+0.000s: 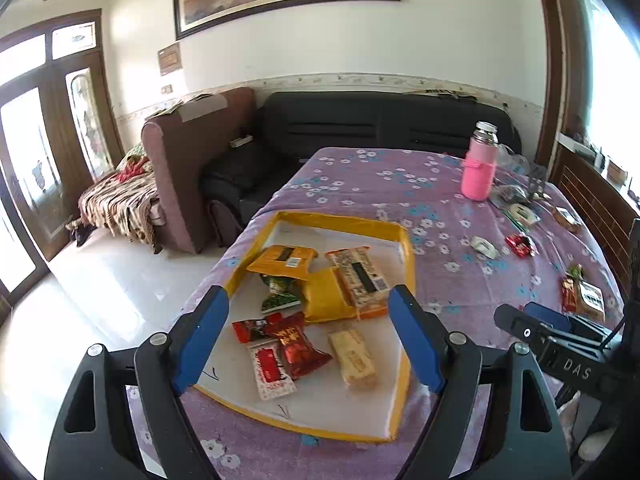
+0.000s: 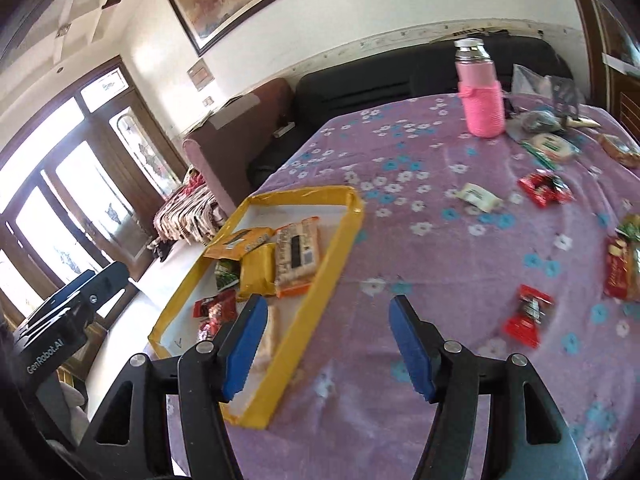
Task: Organize snacks
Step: 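Grasp the cracker pack with yellow ends using the right tool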
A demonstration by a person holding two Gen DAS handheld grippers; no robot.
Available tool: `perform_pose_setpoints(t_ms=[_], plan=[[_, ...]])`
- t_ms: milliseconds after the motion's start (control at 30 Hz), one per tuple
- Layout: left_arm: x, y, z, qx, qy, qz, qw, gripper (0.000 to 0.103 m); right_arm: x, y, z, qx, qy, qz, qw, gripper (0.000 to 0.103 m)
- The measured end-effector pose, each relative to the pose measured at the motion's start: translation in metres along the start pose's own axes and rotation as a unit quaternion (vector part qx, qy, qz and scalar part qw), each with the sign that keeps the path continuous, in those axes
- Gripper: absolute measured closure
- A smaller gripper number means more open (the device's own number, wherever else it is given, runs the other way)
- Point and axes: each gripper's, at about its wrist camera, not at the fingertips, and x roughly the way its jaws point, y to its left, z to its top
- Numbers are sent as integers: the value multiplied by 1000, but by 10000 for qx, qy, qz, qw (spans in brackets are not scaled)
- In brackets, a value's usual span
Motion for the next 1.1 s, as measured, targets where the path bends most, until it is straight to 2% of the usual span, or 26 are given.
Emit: perform_pose_setpoints(t_ms=[267, 433, 500, 600, 700, 833, 933, 1000, 1100], plan=[[-6, -24, -7, 246, 34, -162, 9996, 21, -25, -51, -11, 379, -141, -260, 9988, 38], [-7, -33, -11, 358, 40, -584, 9976, 21, -53, -107, -14, 727, -331, -584, 9951, 38], [-6, -37, -13, 380, -9, -651, 9972, 21, -75, -142, -12, 981, -488, -911, 9898, 38], [3, -47, -15, 358, 43, -714, 9968, 21, -113, -202, -10, 1475, -757, -1571, 9736, 36], [17, -59, -18, 253, 288, -984, 9944, 21, -126, -251, -5, 1819, -659, -2060, 9592, 36], [29, -77, -26, 184, 542, -1272, 9902, 21, -121, -289, 3, 2053, -597, -2264, 9503, 36], [30, -83, -31, 197, 576, -1344, 9891, 21, -104, -306, 17, 1939, -567, -2493, 9471, 37], [29, -84, -32, 170, 557, -1389, 9886, 21, -85, -319, 27, 1831, -378, -2690, 9448, 39], [28, -81, -30, 122, 525, -1432, 9882, 21, -61, -333, 32, 1672, -79, -2835, 9443, 48]])
